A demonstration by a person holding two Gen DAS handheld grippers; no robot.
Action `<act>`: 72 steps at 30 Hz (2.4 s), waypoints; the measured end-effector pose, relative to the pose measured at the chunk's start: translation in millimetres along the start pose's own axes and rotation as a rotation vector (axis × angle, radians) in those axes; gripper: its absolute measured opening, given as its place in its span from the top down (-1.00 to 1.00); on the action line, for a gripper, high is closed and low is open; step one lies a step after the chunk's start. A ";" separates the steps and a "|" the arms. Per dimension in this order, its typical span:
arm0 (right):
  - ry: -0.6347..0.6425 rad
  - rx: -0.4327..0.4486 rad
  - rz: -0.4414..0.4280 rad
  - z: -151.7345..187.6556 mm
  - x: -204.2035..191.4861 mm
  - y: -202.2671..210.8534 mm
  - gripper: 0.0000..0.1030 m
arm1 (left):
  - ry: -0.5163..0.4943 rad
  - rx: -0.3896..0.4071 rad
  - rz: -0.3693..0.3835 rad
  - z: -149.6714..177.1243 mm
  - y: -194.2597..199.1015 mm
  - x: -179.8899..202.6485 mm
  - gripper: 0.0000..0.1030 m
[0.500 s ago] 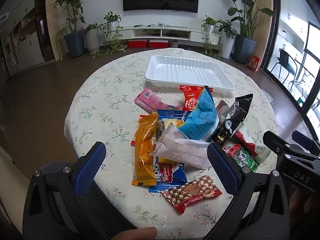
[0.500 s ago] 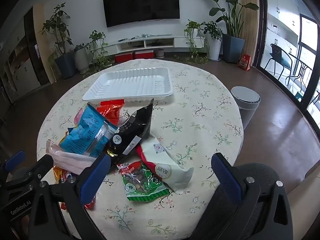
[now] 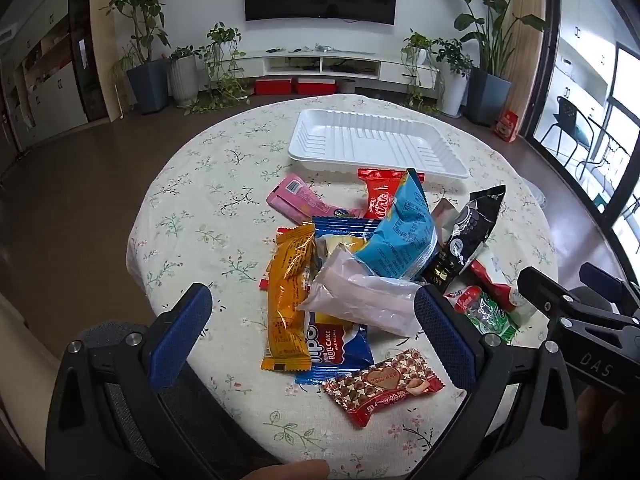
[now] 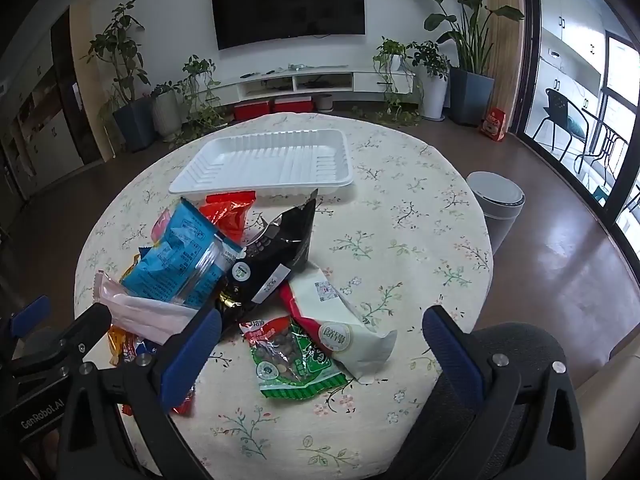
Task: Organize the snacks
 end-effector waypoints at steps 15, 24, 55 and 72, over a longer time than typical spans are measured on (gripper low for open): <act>0.011 -0.007 0.000 -2.8 -1.0 -1.8 -1.00 | -0.007 -0.005 0.007 -0.1 -0.9 1.8 -0.99; 0.014 -0.010 -0.001 -2.4 -2.1 -3.8 -1.00 | -0.006 -0.004 0.007 0.3 -0.8 1.8 -0.99; 0.017 -0.013 0.001 -1.9 -4.5 -5.7 -1.00 | -0.006 -0.005 0.010 0.1 -1.1 1.7 -0.99; 0.017 -0.014 0.001 -2.4 -3.5 -5.1 -1.00 | -0.005 -0.007 0.011 1.7 -1.6 1.3 -0.99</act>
Point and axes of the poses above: each gripper's, at about its wrist camera, not at the fingertips, and y roughly against the way its jaws point, x to its right, z to its underside, the point moved 1 cm from there along -y, roughly the way its jaws point, and after that the axes turned 8 degrees about -x, right-handed, at the moved point
